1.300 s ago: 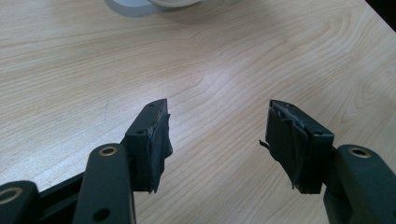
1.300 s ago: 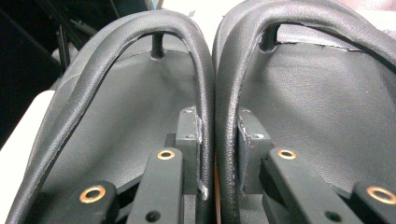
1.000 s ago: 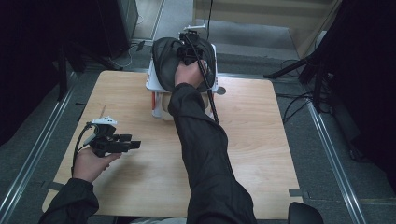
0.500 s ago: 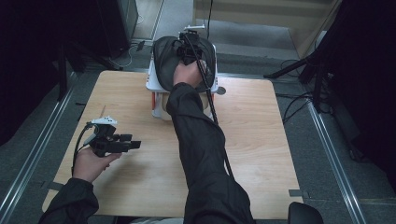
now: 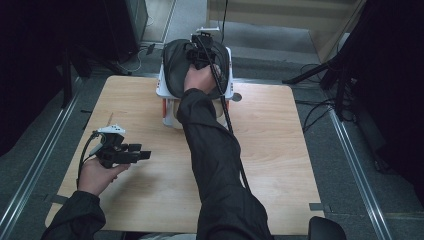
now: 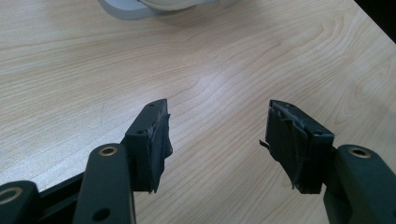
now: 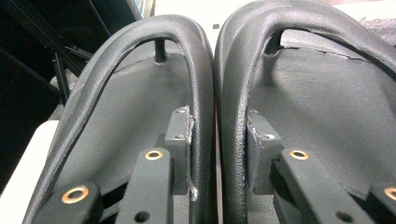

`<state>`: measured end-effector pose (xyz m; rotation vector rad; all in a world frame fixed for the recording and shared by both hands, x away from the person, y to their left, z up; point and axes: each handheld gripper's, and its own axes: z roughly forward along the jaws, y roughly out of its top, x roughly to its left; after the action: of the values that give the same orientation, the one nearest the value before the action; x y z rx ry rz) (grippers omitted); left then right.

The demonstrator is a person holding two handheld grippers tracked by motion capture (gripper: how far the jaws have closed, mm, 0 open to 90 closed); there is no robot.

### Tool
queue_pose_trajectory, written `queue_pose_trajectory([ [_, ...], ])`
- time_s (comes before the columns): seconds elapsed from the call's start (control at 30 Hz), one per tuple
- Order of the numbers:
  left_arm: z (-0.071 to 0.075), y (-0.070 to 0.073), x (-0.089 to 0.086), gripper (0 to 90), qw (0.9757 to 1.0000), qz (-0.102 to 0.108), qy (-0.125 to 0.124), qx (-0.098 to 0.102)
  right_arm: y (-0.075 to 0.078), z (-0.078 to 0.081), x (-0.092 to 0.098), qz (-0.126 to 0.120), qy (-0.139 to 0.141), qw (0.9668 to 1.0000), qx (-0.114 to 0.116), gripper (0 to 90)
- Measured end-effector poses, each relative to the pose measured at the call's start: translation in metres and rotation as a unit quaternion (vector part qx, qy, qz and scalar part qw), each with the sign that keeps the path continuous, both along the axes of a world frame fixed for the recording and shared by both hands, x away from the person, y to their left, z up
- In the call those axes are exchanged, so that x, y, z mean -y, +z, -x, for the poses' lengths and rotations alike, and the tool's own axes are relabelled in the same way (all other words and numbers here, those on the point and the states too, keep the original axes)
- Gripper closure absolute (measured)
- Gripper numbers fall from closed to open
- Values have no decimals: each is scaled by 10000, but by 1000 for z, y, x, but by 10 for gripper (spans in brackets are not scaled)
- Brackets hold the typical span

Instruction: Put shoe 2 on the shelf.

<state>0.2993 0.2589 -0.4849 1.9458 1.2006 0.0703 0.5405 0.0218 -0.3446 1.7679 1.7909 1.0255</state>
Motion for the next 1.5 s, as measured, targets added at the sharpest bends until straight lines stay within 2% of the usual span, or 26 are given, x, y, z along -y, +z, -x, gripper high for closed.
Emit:
queue_pose_trajectory([
  [0.13,0,0,0,403,10000,8,-4,-7,1,0,1,-67,22,10000,-34,634],
  [0.87,0,0,1,402,10000,14,9,-7,4,1,5,-122,159,9998,-51,622],
  [1.23,0,0,1,402,10000,-14,6,-12,9,4,11,-227,337,9991,-141,604],
  [1.5,0,0,0,402,10000,-8,29,-27,17,10,16,-275,491,9983,-121,574],
])
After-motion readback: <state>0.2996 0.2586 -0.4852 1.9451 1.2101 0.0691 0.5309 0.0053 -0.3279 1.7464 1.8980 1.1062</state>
